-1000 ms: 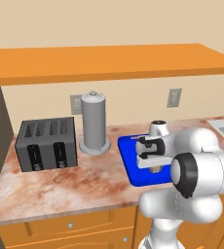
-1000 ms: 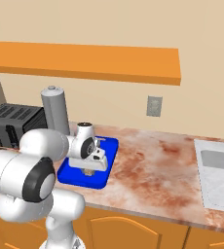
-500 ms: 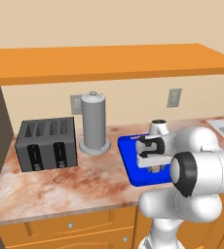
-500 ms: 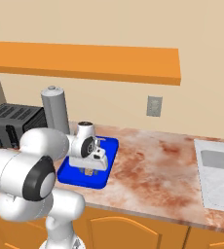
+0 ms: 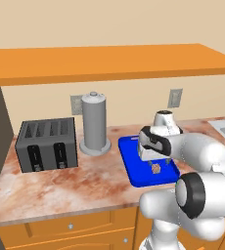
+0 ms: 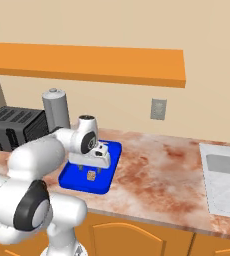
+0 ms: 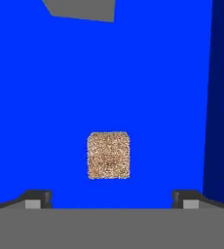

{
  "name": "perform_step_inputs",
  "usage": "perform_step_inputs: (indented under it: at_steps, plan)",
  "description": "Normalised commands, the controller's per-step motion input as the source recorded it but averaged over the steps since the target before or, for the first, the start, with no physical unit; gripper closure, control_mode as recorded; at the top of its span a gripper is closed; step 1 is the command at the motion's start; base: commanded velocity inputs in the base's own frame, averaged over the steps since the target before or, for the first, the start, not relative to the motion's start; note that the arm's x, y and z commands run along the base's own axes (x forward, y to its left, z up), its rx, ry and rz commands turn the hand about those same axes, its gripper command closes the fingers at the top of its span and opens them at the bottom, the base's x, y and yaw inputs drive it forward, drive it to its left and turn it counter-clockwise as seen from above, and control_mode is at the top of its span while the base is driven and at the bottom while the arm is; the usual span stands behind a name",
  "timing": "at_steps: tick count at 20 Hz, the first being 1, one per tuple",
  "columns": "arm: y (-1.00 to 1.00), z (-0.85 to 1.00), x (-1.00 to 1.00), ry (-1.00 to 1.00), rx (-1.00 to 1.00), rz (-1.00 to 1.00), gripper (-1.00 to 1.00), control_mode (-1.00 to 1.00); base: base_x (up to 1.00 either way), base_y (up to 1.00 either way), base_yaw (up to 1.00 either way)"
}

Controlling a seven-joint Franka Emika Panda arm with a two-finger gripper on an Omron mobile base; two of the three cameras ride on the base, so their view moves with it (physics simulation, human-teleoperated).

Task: Take out the milk from the fridge and place it on the tray on the counter. Then take the sugar cube near the tray and place it in the tray.

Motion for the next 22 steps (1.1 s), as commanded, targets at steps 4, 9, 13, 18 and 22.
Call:
perform_step_inputs:
  at_steps: [4,9,13,18,22]
  plan:
    - [-0.03,0.68,-0.52,-0.20,0.06,0.00,-1.00,-1.00,0.00,0.00,0.00]
    - [-0.04,0.83,-0.61,-0.17,0.04,0.00,-1.00,-1.00,0.00,0.00,0.00]
    - [-0.18,0.83,-0.93,-0.28,0.03,0.00,-1.00,-1.00,0.00,0.00,0.00]
    - [-0.07,0.99,-0.97,-0.22,0.03,0.00,-1.00,-1.00,0.00,0.00,0.00]
    - [0.00,1.00,-0.85,-0.18,0.03,0.00,-1.00,-1.00,0.00,0.00,0.00]
